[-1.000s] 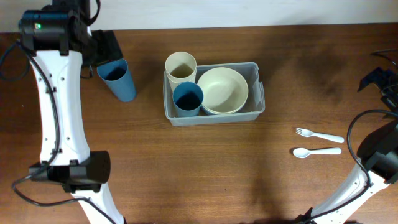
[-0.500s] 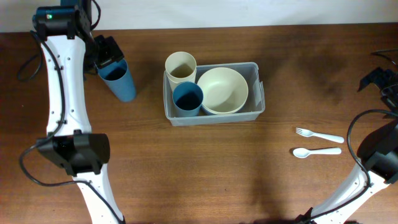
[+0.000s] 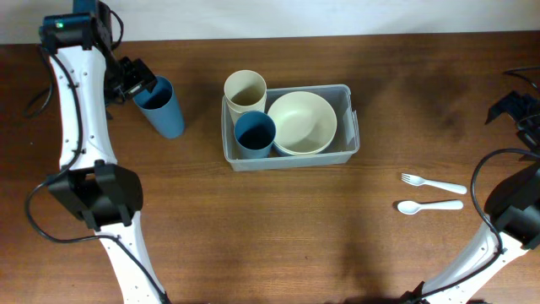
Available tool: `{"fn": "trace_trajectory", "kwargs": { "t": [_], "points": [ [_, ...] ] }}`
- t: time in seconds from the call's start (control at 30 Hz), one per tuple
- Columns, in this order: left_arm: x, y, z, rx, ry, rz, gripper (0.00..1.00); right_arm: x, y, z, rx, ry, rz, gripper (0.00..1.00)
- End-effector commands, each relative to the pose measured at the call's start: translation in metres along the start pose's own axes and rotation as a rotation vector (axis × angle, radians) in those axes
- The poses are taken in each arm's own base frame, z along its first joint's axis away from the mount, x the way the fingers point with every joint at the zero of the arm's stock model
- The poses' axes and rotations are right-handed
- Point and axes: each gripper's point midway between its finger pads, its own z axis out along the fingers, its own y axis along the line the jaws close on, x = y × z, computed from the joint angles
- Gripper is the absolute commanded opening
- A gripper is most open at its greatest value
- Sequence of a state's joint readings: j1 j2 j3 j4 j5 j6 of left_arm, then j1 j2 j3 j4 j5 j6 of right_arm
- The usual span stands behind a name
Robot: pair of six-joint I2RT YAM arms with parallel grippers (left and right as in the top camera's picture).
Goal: Pack container
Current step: 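Lower the left gripper onto the blue cup's rim and close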
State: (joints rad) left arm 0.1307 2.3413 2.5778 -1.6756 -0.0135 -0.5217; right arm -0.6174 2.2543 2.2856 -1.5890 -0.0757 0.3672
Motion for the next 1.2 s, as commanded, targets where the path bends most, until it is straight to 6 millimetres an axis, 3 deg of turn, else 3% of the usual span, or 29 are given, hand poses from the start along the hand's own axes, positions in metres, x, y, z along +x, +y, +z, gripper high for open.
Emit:
{"fn": "trace_trajectory", "kwargs": {
  "t": [0.0, 0.3, 0.63, 1.03, 1.13, 1.17],
  "points": [
    [-0.003, -0.003, 0.009, 0.006, 0.010, -0.018, 1.00, 0.003, 0.001, -0.013, -0.009, -0.029, 0.007, 0.99],
    [-0.002, -0.004, 0.015, -0.001, 0.022, -0.014, 1.00, 0.003, 0.001, -0.013, -0.009, -0.029, 0.007, 0.99],
    [-0.001, -0.005, 0.043, -0.032, 0.068, -0.011, 1.00, 0.003, 0.001, -0.013, -0.009, -0.029, 0.007, 0.99],
    [-0.004, -0.005, 0.044, -0.035, 0.058, -0.002, 1.00, 0.003, 0.001, -0.013, -0.009, -0.029, 0.007, 0.99],
    [-0.003, -0.004, 0.044, -0.037, 0.063, -0.002, 0.89, 0.003, 0.001, -0.013, -0.009, -0.029, 0.007, 0.99],
    [-0.002, -0.004, 0.044, -0.039, 0.065, -0.002, 0.80, 0.003, 0.001, -0.013, -0.009, -0.029, 0.007, 0.99]
  ]
}}
